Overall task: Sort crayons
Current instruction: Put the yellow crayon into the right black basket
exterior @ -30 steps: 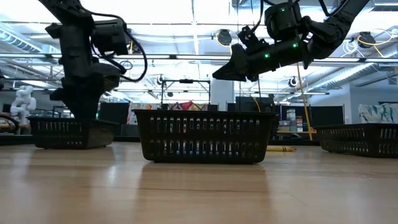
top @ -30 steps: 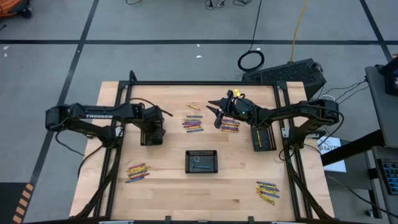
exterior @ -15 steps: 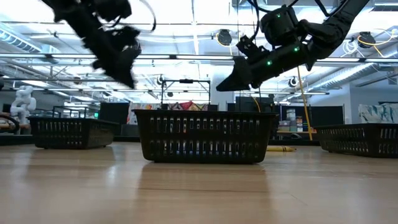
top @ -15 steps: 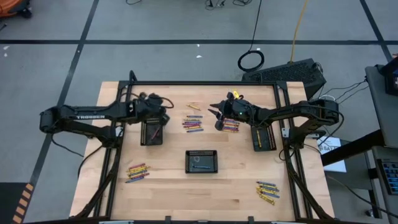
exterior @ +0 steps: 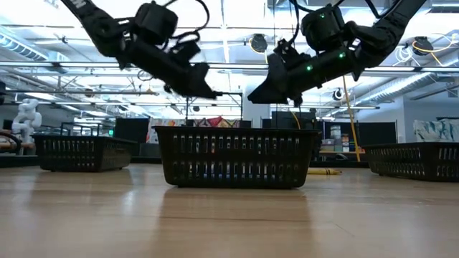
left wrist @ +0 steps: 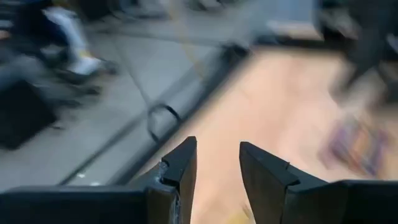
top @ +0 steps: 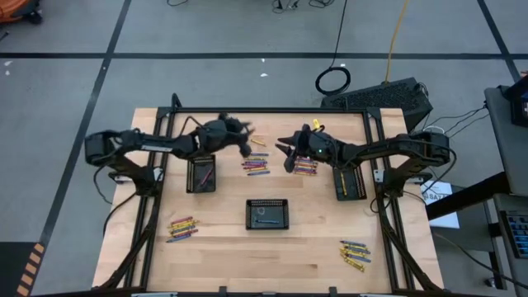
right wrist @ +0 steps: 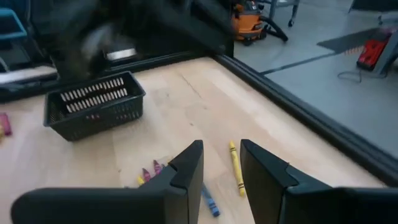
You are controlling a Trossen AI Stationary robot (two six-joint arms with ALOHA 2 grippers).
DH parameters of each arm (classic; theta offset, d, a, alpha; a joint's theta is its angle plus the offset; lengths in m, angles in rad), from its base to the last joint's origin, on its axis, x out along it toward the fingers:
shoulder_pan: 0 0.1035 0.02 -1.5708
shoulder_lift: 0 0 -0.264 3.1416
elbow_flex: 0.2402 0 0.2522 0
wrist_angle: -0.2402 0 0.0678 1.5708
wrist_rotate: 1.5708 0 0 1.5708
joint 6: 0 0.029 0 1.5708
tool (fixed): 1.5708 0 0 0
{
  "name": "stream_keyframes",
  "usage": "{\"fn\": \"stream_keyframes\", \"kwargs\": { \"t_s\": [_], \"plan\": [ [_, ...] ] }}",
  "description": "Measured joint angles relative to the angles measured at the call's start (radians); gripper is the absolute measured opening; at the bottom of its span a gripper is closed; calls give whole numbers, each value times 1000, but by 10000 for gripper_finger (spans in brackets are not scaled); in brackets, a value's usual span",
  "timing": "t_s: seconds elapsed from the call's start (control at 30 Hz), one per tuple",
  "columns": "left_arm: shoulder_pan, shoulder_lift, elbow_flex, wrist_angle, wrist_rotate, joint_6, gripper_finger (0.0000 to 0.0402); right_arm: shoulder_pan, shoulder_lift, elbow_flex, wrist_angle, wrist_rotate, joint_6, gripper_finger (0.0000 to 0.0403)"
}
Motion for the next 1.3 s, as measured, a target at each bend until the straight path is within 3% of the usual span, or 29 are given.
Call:
{"fn": "stream_keyframes", "kwargs": {
  "t_s": [0.17,0.3,0.5,0.67,0.8,0.93,1.13,1.3],
  "plan": [
    [-47,-133,0,-312,-57,9,127,47,-6,0,12,-1,46,91],
    [-64,-214,0,-411,-76,79,127,56,3,0,45,26,26,91],
    [-43,-185,1,-294,-69,186,127,20,10,0,52,136,-48,91],
    [9,-75,0,-81,-68,234,127,-108,56,30,24,-6,-55,91],
    [49,1,0,91,-77,243,127,-208,162,146,-88,-185,-102,91],
    [71,11,0,194,-142,256,127,-247,300,332,-292,-265,-218,94],
    [76,-64,0,144,-155,420,127,-255,480,610,-592,-290,-249,126],
    [80,-120,0,5,-190,452,127,-255,577,774,-818,-322,-268,156]
  ]
}}
